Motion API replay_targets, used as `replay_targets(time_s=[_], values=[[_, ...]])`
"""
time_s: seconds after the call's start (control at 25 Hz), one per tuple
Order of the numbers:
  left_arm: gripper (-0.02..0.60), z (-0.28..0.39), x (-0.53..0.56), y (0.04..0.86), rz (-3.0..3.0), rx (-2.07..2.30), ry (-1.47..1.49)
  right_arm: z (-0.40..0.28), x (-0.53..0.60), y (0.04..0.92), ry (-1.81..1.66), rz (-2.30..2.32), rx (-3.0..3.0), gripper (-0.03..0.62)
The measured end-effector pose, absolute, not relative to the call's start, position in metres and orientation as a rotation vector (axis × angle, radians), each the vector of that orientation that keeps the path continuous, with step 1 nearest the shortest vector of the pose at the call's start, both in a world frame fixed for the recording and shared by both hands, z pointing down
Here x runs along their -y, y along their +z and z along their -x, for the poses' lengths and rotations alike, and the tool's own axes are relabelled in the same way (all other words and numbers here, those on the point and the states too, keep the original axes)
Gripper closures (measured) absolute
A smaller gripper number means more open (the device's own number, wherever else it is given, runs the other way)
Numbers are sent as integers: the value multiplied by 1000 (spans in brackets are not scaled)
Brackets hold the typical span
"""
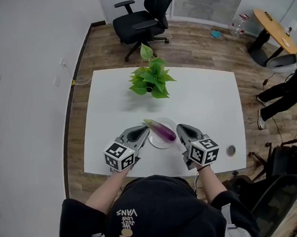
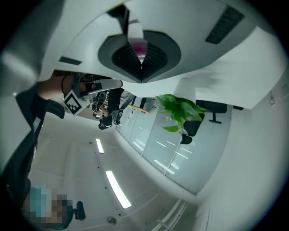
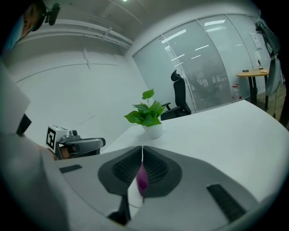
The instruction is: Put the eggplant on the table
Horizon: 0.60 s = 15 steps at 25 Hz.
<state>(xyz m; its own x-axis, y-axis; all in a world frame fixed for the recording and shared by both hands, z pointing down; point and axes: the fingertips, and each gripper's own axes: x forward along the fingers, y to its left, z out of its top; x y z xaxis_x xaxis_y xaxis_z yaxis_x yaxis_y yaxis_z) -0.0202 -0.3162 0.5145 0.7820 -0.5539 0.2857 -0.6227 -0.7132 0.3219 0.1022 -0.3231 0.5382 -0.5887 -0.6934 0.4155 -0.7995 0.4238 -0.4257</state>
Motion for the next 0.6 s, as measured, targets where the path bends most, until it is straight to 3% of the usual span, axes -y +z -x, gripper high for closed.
replay_targets(time_s=[0.6], values=[[571,26,299,490,-2701,1007,184,-106,300,511,719,-1435,2572,576]])
